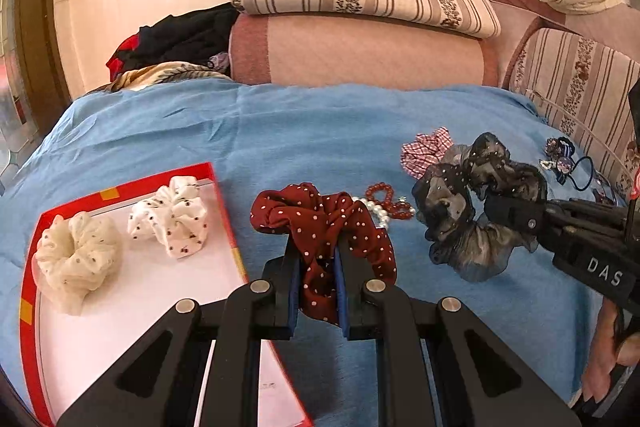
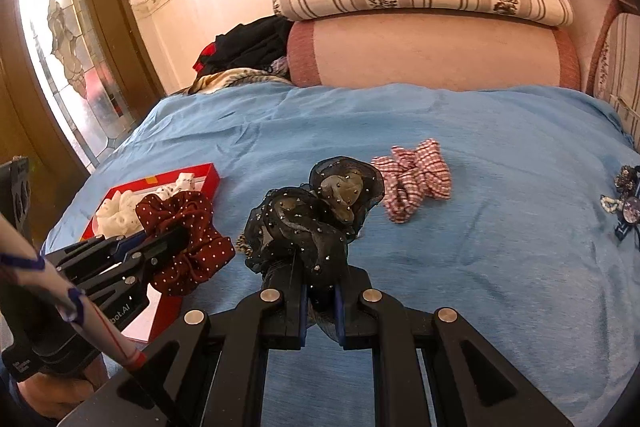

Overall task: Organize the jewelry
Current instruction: 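Carry both held scrunchies over the red-rimmed white box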

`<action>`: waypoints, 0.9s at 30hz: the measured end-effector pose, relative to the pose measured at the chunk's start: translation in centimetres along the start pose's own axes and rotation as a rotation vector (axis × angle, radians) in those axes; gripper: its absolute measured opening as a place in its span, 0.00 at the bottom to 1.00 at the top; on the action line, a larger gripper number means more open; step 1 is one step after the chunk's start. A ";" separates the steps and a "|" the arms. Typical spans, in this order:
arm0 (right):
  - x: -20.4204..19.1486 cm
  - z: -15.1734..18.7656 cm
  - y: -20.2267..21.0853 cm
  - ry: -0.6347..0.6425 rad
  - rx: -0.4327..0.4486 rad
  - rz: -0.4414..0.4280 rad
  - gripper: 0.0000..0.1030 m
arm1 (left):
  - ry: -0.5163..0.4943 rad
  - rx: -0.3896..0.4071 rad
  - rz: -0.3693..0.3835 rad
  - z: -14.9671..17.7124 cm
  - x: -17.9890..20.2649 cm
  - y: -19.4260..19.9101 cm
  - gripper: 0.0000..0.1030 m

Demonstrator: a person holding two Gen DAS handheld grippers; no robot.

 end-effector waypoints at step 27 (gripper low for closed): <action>-8.3 -0.6 -0.7 0.054 0.019 -0.150 0.11 | 0.190 0.043 -0.117 0.4 -11.7 4.5 0.14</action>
Point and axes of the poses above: each gripper's, at about its wrist camera, not at the fingertips, and y roughly against the way its jaws point, x to its right, z to its underside, the point moved 7 cm from there along -y, roughly the way its jaws point, and after that the axes turned 2 degrees about x, right-handed, at the moved point
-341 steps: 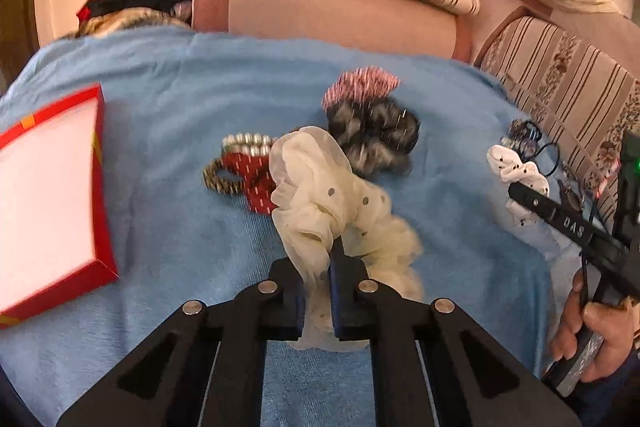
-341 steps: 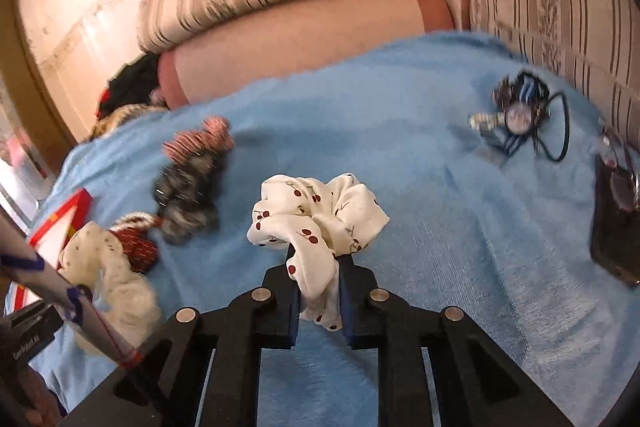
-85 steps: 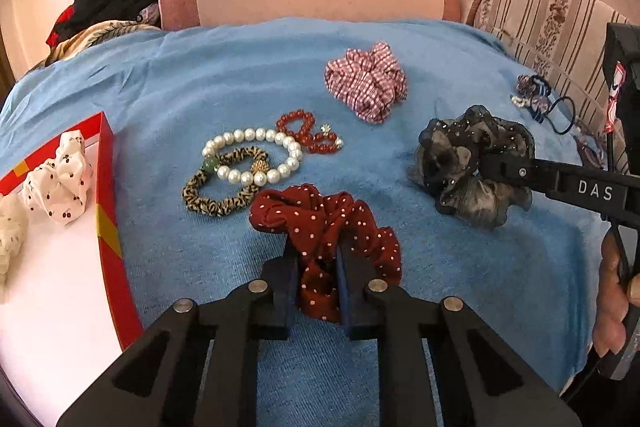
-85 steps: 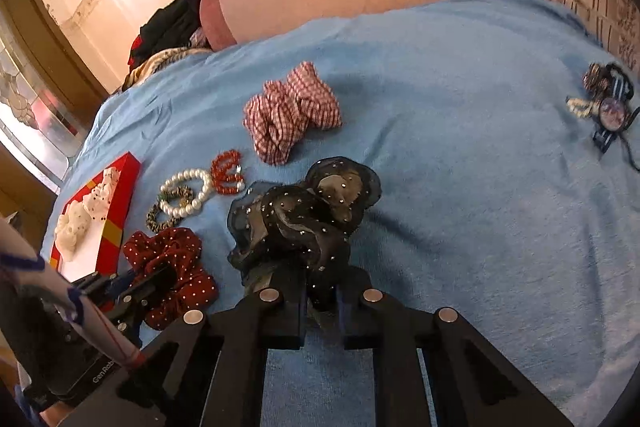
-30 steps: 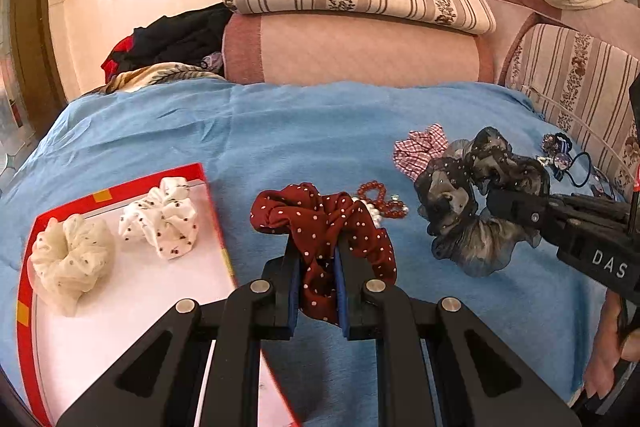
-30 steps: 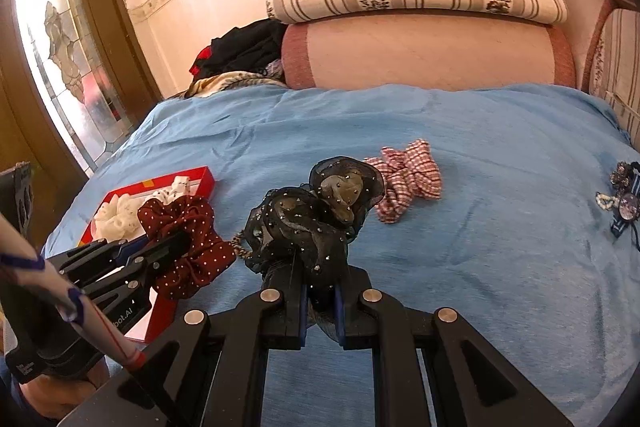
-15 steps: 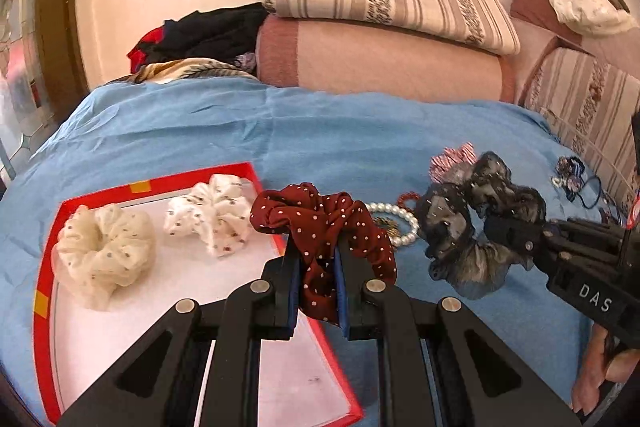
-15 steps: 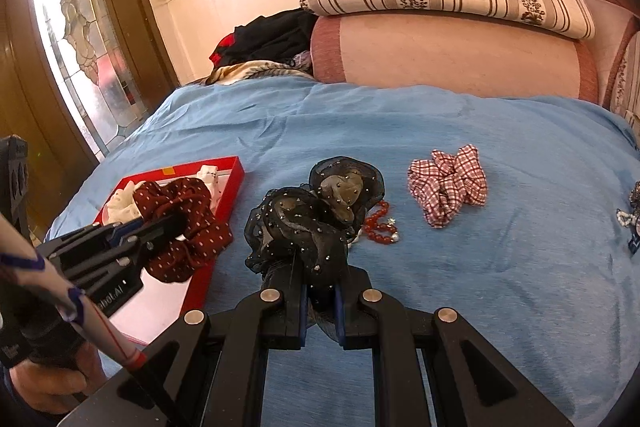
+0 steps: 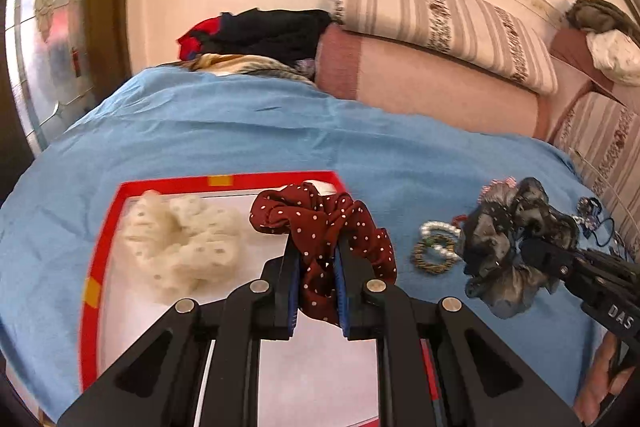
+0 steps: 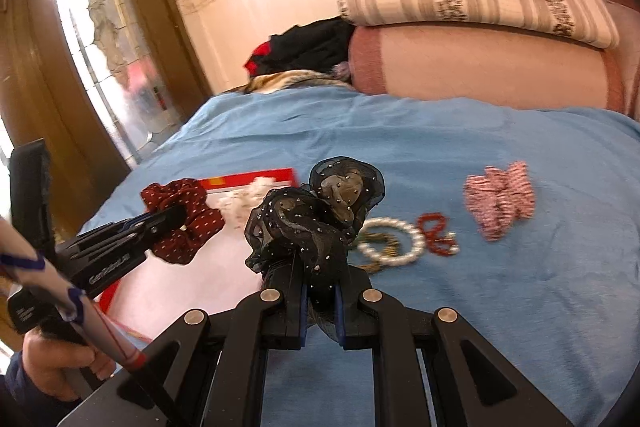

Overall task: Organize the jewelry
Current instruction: 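Carry both held scrunchies over the red-rimmed white box, then lower both scrunchies into the box and open both grippers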

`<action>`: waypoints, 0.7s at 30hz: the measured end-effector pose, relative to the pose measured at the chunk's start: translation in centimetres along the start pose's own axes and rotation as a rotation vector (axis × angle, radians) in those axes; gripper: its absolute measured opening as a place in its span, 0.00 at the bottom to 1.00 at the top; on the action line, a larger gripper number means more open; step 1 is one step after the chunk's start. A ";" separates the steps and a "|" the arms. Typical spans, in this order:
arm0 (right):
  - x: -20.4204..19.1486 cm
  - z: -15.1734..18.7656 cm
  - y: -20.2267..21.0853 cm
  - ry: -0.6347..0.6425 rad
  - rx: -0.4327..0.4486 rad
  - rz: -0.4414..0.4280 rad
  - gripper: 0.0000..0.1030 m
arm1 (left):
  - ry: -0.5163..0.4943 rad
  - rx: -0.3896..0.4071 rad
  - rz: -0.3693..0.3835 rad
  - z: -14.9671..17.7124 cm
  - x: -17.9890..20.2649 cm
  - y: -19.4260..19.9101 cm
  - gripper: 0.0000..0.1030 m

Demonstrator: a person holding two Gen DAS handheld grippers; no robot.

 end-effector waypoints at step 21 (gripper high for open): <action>-8.9 1.9 -7.4 -0.003 -0.165 -0.135 0.11 | 0.125 -0.110 -0.100 3.6 -8.8 -0.3 0.14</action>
Point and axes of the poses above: each gripper's, at about its wrist camera, not at the fingertips, and y roughly against the way its jaws point, x to its right, z to its underside, the point moved 7 cm from there along -y, roughly the way its jaws point, and after that the axes turned 2 degrees about x, right-handed, at the moved point
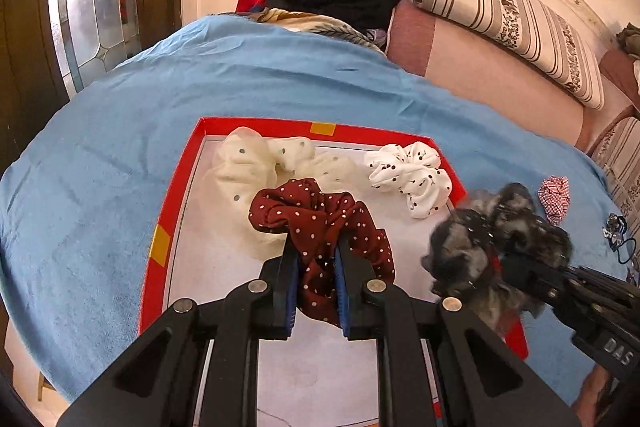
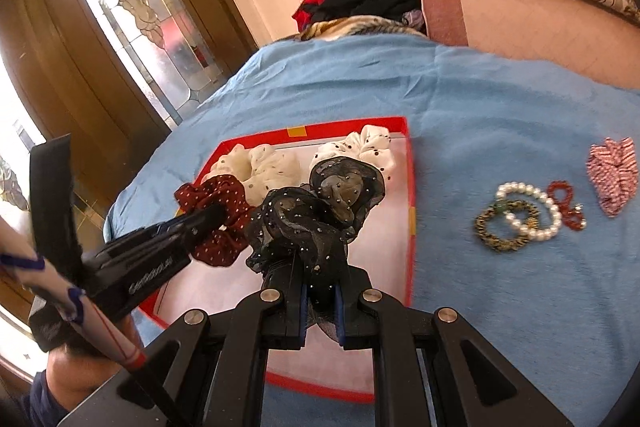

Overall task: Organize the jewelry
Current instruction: 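Lower both scrunchies into the box and open both grippers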

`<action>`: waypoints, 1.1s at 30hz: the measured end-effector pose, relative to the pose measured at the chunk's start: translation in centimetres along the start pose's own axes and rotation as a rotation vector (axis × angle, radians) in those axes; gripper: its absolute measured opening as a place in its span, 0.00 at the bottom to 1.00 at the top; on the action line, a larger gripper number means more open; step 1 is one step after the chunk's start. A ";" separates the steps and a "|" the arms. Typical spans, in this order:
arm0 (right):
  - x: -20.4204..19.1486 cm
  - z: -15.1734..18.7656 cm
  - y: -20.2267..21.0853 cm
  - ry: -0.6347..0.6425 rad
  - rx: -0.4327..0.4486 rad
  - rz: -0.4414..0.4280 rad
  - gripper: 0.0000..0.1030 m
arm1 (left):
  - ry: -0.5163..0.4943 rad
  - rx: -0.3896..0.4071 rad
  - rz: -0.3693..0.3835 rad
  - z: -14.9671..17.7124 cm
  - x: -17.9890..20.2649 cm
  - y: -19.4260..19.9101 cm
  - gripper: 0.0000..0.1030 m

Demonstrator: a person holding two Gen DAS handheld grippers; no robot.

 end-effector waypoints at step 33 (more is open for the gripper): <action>0.6 -1.3 -6.9 -0.053 -0.103 0.050 0.24 | 0.046 -0.024 -0.077 -0.1 -1.4 -1.8 0.29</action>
Point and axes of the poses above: each gripper's, at about its wrist camera, not at the fingertips, and y roughly against the way its jaws point, x to its right, z to its underside, the point moved 7 cm from there along -y, roughly the way its jaws point, and after that the axes turned 2 degrees about x, right-handed, at the moved point
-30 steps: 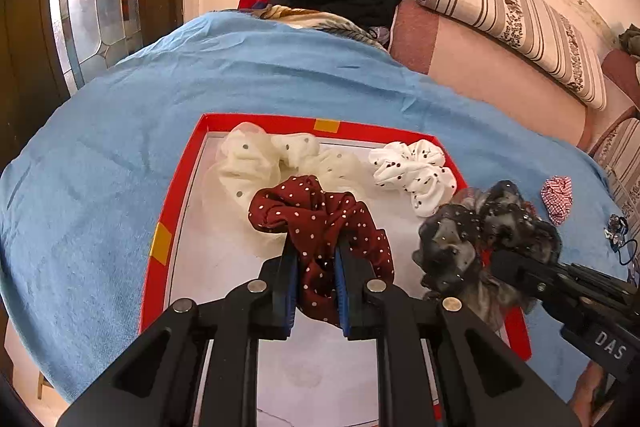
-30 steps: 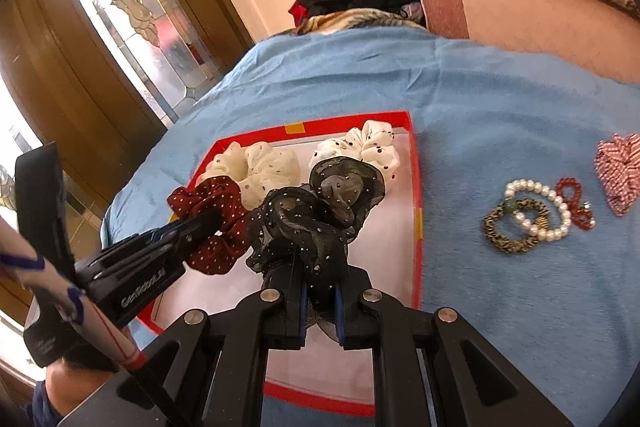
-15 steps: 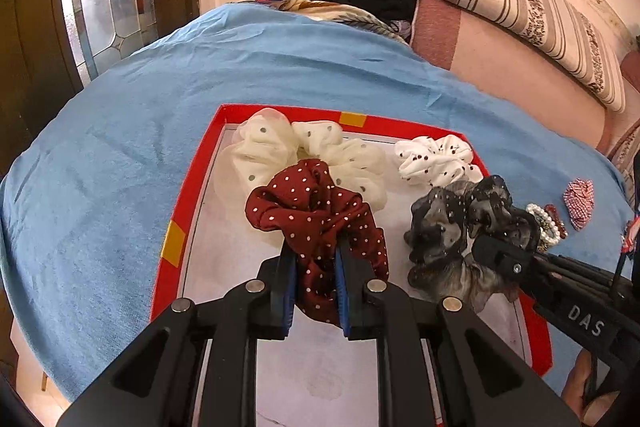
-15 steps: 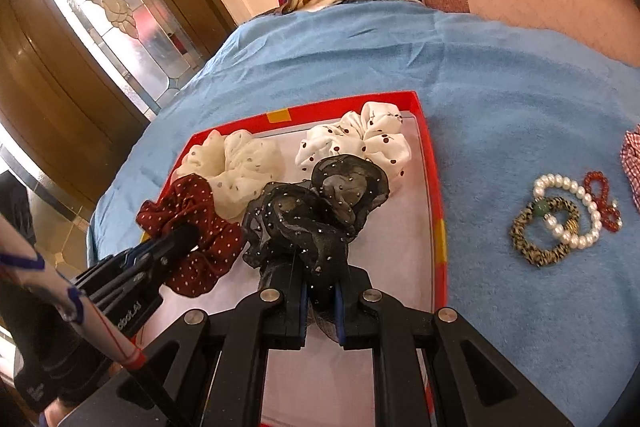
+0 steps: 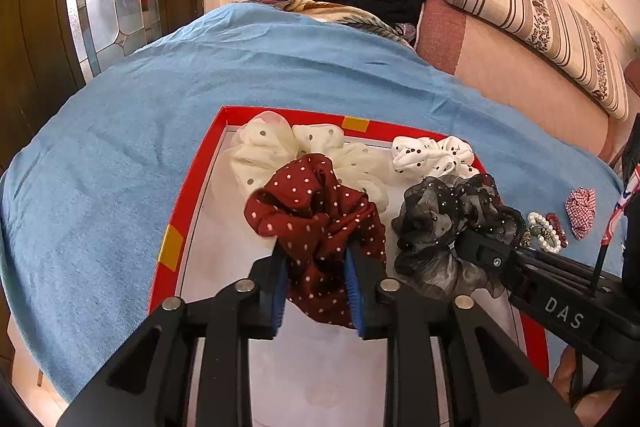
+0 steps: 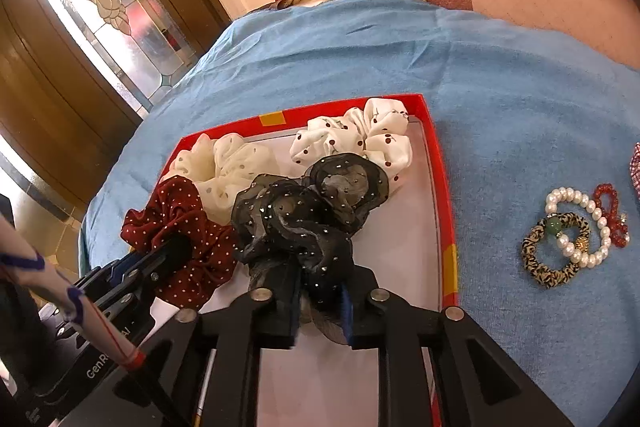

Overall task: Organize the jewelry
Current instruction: 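Lower both scrunchies into the box and open both grippers, then move both tools away from the box toward the bracelets on the cloth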

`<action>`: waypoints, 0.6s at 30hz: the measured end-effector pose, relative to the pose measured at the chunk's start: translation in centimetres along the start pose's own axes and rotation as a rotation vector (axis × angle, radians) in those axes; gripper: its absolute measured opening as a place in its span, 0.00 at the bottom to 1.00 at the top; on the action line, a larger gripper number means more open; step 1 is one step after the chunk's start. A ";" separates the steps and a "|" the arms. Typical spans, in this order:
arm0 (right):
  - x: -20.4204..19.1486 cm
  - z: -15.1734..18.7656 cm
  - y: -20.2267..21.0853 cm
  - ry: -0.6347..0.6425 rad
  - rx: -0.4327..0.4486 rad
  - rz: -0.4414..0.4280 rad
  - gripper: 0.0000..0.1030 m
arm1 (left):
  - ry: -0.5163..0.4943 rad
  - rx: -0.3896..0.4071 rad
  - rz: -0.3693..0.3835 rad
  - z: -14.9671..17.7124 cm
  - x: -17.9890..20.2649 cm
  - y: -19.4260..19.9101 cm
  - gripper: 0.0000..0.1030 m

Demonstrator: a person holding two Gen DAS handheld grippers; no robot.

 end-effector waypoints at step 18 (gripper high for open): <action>0.9 0.2 6.8 0.016 0.049 -0.032 0.37 | 0.003 0.066 0.006 -1.3 1.5 1.9 0.43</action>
Point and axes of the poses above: each gripper's, at about its wrist camera, not at the fingertips, and y roughly against the way its jaws point, x to its right, z to its underside, the point moved 7 cm from there along -y, roughly the way its jaws point, and after that the axes turned 2 degrees about x, right-handed, at the moved point
